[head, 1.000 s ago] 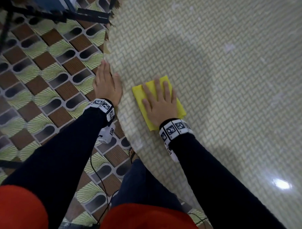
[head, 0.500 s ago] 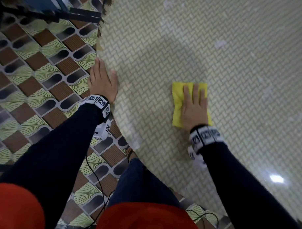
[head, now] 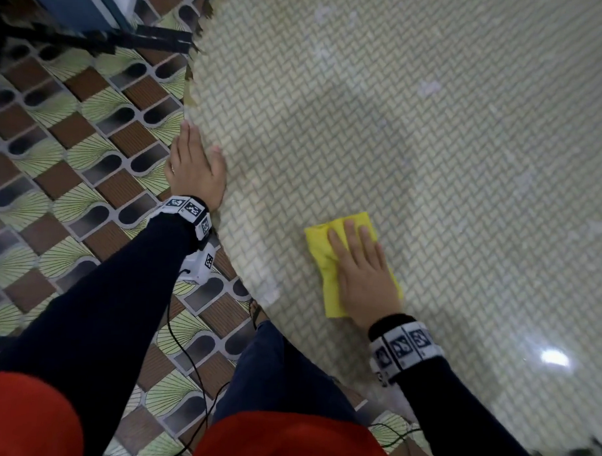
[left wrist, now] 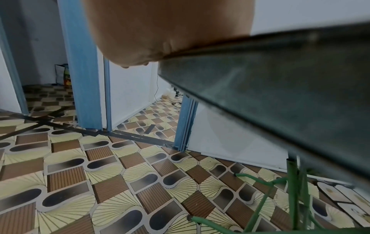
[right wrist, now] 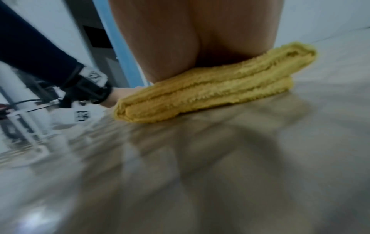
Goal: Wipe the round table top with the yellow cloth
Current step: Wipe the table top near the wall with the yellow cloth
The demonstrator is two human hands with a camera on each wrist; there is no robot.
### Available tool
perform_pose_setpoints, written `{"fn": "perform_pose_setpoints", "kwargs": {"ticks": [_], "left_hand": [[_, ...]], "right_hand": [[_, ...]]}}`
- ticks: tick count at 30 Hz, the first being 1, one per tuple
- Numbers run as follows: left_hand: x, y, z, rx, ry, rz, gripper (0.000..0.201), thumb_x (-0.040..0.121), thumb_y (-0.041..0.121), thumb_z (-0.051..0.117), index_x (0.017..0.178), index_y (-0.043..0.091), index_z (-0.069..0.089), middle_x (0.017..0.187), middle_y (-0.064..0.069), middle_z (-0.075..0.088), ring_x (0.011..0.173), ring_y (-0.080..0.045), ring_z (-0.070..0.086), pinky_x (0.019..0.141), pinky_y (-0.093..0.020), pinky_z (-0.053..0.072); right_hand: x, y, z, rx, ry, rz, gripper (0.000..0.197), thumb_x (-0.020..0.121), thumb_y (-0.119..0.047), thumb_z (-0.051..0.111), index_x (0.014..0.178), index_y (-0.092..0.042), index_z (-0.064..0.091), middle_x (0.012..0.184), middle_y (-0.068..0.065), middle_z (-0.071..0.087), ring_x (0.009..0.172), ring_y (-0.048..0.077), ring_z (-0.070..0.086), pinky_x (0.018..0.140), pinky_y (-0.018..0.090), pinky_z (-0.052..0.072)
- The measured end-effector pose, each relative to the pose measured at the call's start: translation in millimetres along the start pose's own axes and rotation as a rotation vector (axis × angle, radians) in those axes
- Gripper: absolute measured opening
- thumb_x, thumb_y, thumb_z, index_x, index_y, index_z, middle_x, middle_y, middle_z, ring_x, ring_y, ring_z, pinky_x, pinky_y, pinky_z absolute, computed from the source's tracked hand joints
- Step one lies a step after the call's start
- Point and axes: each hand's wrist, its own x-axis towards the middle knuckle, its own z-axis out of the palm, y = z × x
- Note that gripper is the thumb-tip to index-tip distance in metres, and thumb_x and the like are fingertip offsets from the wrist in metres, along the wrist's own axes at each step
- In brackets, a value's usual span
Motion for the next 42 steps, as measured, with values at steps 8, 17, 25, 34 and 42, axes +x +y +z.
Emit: {"fn": "perform_pose_setpoints", "kwargs": {"ticks": [8,17,25,34,42], "left_hand": [[-1,1,-3,0.033,-0.014,0.01,0.063,0.101,0.045,0.022,0.154,0.011,0.017,0.163,-0.003,0.01,0.149,-0.023,0.009,0.118,-0.048,0.006],[-2,2,-5,-0.098,0.025,0.021,0.059,0.101,0.038,0.03,0.152,0.008,0.023,0.162,-0.006,0.014,0.146,-0.019,0.021,0.113,-0.039,0.023],[-2,4,-14,-0.227,-0.055,0.067,0.059,0.104,0.033,0.028,0.153,0.004,0.013,0.163,-0.006,0.002,0.146,-0.011,0.012,0.111,-0.03,0.024],[58,-14,-26,0.083,-0.132,0.335,0.058,0.101,0.037,0.029,0.151,0.011,0.024,0.16,-0.013,0.017,0.146,-0.032,0.016,0.117,-0.052,0.017],[111,-13,-21,0.024,-0.166,0.367,0.059,0.098,0.04,0.025,0.15,0.013,0.027,0.161,-0.007,0.017,0.148,-0.026,0.012,0.119,-0.047,0.015]], "right_hand": [[116,8,-40,0.024,0.054,0.278,0.056,0.102,-0.032,0.025,0.154,-0.025,0.003,0.161,0.009,-0.009,0.147,0.032,-0.009,0.117,0.046,-0.008],[45,-49,-1,0.0,0.089,-0.044,0.052,0.1,-0.04,0.021,0.151,-0.029,0.025,0.16,0.003,0.016,0.148,0.026,0.01,0.118,0.047,0.006],[81,-52,-14,-0.102,0.022,0.14,0.058,0.092,-0.069,0.021,0.147,-0.052,0.011,0.162,0.002,-0.004,0.145,0.04,-0.006,0.113,0.06,-0.008],[160,-87,-24,0.045,0.079,0.507,0.055,0.098,-0.061,0.012,0.147,-0.047,-0.008,0.16,0.002,-0.017,0.146,0.034,-0.014,0.115,0.054,-0.011],[176,-122,-14,0.067,0.136,0.41,0.053,0.102,-0.05,0.019,0.152,-0.039,0.003,0.161,0.002,-0.007,0.147,0.031,-0.006,0.117,0.042,-0.01]]}}
